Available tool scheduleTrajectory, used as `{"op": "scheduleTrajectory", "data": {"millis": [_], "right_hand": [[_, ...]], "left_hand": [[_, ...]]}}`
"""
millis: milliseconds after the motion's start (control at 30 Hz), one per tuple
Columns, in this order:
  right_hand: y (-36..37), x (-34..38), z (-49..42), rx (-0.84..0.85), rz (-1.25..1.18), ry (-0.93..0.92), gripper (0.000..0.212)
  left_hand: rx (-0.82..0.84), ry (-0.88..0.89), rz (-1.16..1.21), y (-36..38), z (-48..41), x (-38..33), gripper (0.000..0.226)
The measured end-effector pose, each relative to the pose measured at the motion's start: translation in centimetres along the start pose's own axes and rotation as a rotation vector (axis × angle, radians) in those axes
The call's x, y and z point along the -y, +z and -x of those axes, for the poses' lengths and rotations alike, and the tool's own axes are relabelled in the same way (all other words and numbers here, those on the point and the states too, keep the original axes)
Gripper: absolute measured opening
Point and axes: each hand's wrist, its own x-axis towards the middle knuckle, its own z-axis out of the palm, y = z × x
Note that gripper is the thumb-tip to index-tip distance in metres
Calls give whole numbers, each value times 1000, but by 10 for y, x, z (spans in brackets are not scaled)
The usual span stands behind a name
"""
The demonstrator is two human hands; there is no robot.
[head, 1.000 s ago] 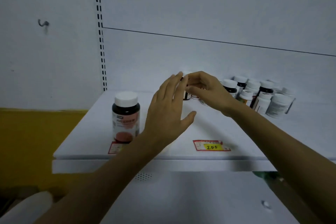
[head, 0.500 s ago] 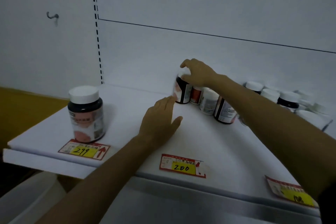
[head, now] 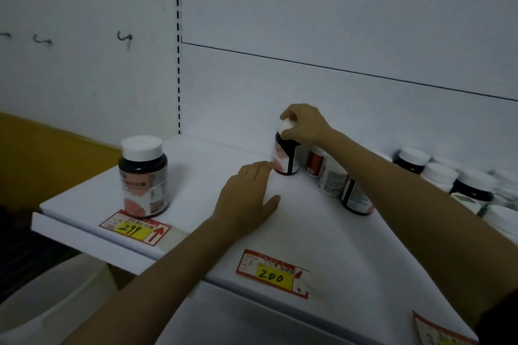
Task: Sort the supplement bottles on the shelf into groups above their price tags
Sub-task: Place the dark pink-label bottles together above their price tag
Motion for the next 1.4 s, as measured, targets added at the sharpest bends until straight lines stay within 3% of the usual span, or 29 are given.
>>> {"op": "scheduleTrajectory", "data": {"millis": [100, 233, 367, 533, 667, 800, 900, 967, 1033, 1100, 1167, 1267, 1400], "right_hand": [[-4, 21, 18, -24, -165, -7, 40], [-22, 51, 55, -50, -440, 13, 35], [-43, 75, 96, -177, -678, 60, 43], [-35, 109, 146, -523, -1014, 319, 57], [-9, 149, 192, -556, -1154, 401, 72], [8, 180, 221, -596, -1176, 401, 57], [13, 192, 237, -597, -1176, 444, 47], [18, 197, 250, -586, -1214, 468, 49], [24, 200, 262, -570, -1290, 493, 57], [29, 204, 270, -559, -1380, 503, 59], [31, 209, 274, -569, -1436, 507, 58], [34, 216, 276, -559, -1445, 498, 48], [39, 225, 278, -604, -1250, 532, 42]], "left_hand": [[-75, -88, 41, -5, 2, 3, 75], [-130, -171, 362, -9, 1, 5, 88], [-141, -137, 654, -23, -2, -4, 73], [-278, -102, 728, -49, 5, -25, 72], [-377, -81, 652, -71, 32, -33, 76], [-514, 57, 432, -87, 79, -32, 72], [-381, 173, 496, -96, 111, -20, 77], [-64, 154, 834, -109, 127, -8, 75], [255, 18, 1255, -121, 140, 1, 56], [429, -110, 1488, -120, 146, 10, 27], [428, -137, 1499, -121, 152, 13, 19], [369, -156, 1490, -125, 161, 15, 27], [132, -127, 1514, -126, 167, 17, 34]]}}
